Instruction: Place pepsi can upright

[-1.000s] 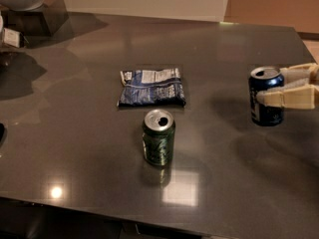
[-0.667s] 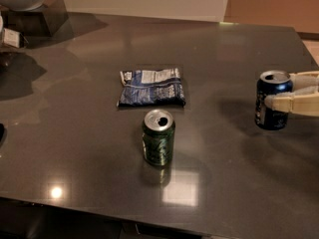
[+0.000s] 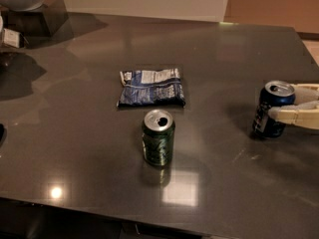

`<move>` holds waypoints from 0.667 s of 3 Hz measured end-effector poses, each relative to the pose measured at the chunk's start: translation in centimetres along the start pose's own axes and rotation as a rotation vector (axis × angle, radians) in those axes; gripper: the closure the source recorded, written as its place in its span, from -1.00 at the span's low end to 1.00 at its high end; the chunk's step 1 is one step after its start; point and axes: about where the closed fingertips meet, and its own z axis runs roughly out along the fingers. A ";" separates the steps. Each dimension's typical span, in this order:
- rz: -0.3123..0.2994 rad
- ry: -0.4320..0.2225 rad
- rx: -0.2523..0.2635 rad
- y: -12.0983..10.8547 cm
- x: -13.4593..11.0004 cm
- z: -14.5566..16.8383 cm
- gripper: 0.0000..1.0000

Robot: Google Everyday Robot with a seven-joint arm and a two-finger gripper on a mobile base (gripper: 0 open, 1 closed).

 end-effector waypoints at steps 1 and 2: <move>-0.044 -0.056 -0.050 0.3 0.9 -0.2 0.68; -0.083 -0.097 -0.095 0.7 1.5 -0.3 0.22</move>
Offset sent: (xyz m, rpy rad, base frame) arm -0.0167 -0.0092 -0.0214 0.0903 -0.1534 0.1661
